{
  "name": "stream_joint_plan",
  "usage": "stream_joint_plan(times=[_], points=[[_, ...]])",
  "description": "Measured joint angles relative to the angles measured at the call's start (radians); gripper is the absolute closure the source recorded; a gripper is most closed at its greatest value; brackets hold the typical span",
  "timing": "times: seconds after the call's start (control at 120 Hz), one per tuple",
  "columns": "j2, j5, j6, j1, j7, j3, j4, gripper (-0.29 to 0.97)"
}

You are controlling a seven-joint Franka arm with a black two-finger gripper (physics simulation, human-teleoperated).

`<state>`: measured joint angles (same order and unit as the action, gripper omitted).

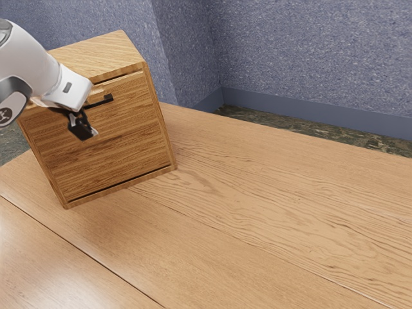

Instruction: Pull the drawer handle with one arm to open the drawer

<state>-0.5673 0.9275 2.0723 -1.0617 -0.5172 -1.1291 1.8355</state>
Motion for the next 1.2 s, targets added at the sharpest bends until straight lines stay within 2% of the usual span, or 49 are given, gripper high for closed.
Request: stream_joint_plan(times=[0.292, 0.825, 1.2], points=[[-0.002, 0.021, 0.087, -0.034, 0.005, -0.061, -0.008, 0.0], [0.001, 0.017, 0.13, -0.023, 0.034, -0.065, 0.04, 0.0], [0.003, 0.009, 0.138, 0.087, 0.054, 0.023, 0.1, 0.0]])
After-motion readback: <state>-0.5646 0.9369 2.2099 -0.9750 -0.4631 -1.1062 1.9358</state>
